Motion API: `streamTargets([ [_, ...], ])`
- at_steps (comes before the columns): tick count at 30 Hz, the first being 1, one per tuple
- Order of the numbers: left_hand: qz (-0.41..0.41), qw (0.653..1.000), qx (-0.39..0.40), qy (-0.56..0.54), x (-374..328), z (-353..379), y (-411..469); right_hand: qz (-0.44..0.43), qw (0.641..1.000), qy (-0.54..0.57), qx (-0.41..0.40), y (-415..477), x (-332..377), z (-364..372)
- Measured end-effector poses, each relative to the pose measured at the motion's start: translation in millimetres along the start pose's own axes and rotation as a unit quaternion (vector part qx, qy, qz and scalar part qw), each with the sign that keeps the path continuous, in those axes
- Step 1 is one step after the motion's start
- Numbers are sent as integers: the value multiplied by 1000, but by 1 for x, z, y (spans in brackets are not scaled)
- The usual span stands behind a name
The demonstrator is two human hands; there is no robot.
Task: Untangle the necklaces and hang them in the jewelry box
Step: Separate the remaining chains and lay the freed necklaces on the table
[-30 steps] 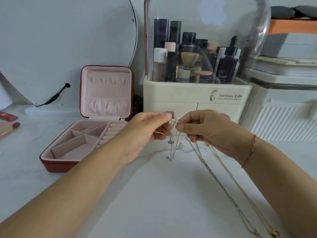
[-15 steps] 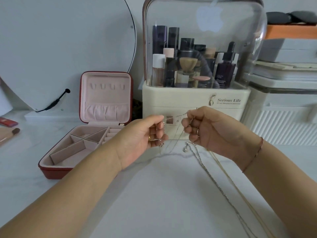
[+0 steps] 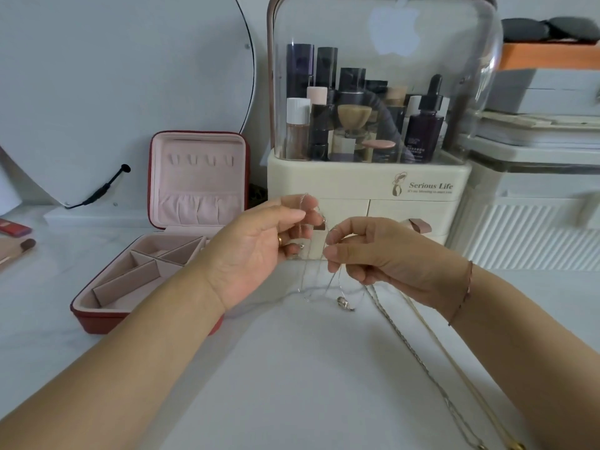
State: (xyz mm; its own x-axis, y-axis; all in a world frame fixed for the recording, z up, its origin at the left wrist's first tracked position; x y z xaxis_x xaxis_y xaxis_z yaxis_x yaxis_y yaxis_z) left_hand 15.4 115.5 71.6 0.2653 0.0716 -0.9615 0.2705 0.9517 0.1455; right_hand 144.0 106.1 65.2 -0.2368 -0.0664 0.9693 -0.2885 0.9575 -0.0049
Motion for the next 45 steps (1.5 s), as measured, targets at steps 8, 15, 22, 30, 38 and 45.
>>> streamTargets([
  [8,-32,995,97,-12,5,18,-7,-13,997,-81,16,-1,-2,5],
  [15,-32,997,66,11,4,9,-6,-18,995,-84,-60,0,2,-9],
  [22,-58,993,-90,40,10,-19,2,-102,978,145,-108,-4,25,-34],
  [30,-41,980,-173,93,16,-35,5,-142,959,231,-85,-4,32,-40],
  [38,-58,975,-206,53,17,-40,5,-163,954,243,-58,-8,38,-35],
  [45,29,968,-249,-11,-8,-54,3,-150,954,255,-47,-5,35,-37],
])
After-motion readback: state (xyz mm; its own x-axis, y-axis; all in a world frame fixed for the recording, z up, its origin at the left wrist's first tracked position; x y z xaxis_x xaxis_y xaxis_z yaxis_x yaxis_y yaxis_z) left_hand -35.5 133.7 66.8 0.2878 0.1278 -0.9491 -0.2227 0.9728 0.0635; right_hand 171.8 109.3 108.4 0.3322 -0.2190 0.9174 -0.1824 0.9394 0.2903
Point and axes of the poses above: each hand's wrist, its own y-axis towards the middle knuckle, its own z-axis out of the palm, x = y × z, the point moved 8 cm from there along y, towards the middle knuckle, and after that the axes turned 5 degrees about -x, right-handed, at the moved point
